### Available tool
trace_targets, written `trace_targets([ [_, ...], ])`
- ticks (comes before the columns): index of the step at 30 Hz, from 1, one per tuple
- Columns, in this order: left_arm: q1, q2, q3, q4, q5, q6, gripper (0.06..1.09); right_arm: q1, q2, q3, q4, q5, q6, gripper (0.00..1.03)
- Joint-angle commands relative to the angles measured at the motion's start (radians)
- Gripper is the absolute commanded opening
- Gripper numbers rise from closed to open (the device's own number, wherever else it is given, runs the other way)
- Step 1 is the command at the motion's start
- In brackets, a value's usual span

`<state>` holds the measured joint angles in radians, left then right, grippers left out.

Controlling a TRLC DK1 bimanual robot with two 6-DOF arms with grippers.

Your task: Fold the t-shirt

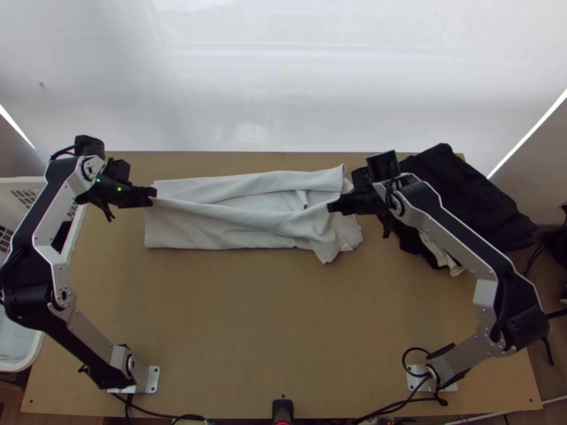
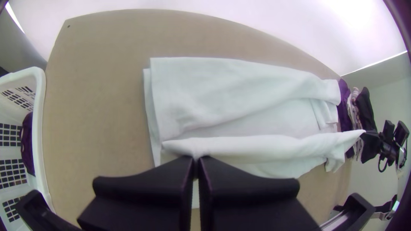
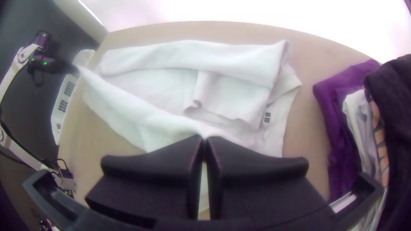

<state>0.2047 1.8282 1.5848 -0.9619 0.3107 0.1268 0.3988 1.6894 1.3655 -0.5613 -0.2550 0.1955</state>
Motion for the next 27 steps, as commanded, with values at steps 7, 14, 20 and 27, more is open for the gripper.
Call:
trace_targets([
  [7,-0.004,0.052,0.081,0.002,-0.001,-0.033,0.09,-0.029,0.101,0.121,0.077,0.079,0.004,0.03],
  [14,-0.021,0.068,0.096,0.002,-0.002,-0.049,0.09,-0.038,0.153,0.19,0.081,0.091,0.004,0.03],
  [20,-0.03,0.079,0.113,0.0,-0.002,-0.059,0.09,-0.034,0.204,0.227,0.083,0.095,0.001,0.03],
  [27,-0.031,0.089,0.126,0.017,-0.018,-0.076,0.09,-0.031,0.268,0.271,0.097,0.108,-0.002,0.03],
])
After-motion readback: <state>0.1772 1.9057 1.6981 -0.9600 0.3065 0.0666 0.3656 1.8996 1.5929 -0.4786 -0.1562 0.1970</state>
